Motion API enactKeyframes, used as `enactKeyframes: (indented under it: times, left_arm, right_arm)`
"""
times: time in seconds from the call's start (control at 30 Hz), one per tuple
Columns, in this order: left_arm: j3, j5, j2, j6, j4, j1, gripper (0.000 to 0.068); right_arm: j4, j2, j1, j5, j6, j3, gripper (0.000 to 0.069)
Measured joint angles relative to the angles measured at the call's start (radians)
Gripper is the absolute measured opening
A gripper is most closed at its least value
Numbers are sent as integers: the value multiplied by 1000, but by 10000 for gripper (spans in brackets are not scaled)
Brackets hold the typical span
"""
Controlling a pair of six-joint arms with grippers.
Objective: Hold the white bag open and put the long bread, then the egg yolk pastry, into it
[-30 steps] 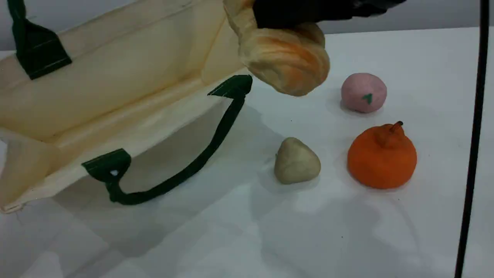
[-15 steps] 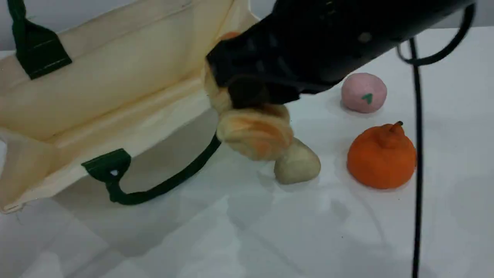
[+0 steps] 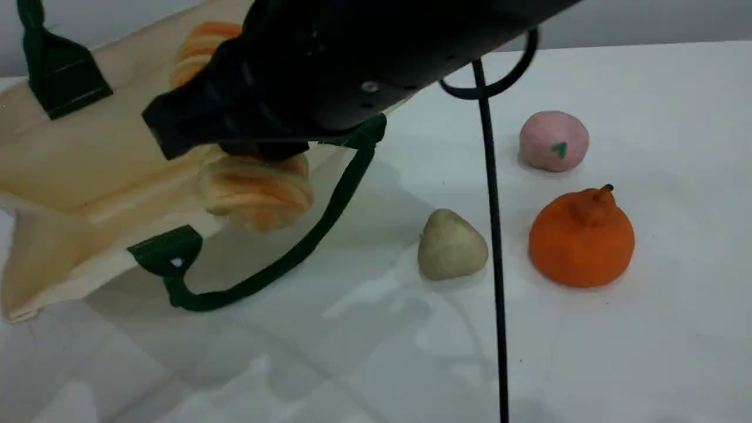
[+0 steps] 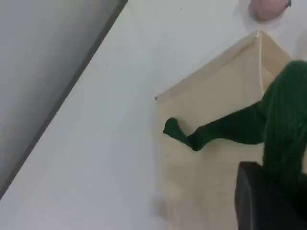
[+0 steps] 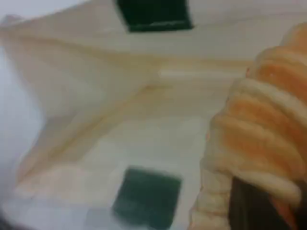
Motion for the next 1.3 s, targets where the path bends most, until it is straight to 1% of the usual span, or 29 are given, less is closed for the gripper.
enactKeyframes:
  times: [0.1,0.27,0.47,0.6,0.83,0.97,1.07,1.3]
  left_arm:
    - [0,0,0,0,-1,0,81]
    - [0,0,0,0,-4,0,81]
    - [0,0,0,0,-5,0,81]
    - [0,0,0,0,-8,0,81]
    - [0,0,0,0,-28,0,81]
    - [0,0,0,-1,-34,0,81]
    - [0,0,0,-1,-34,0,81]
    - [0,-2,0,-1,-37,0,81]
  right_arm:
    - [-3,56,0,4,-19,-48,95]
    - [-5,144,0,57,-36,-146,95]
    - [-5,235,-2,57,-45,-246,92]
    - [-5,267,-2,57,-87,-295,92]
    - [-3,316,-12,57,-118,-301,92]
    - [7,350,-28,81,-117,-300,92]
    - [19,355,-38,64,-116,-301,92]
    - [18,363,-73,57,-124,-371,92]
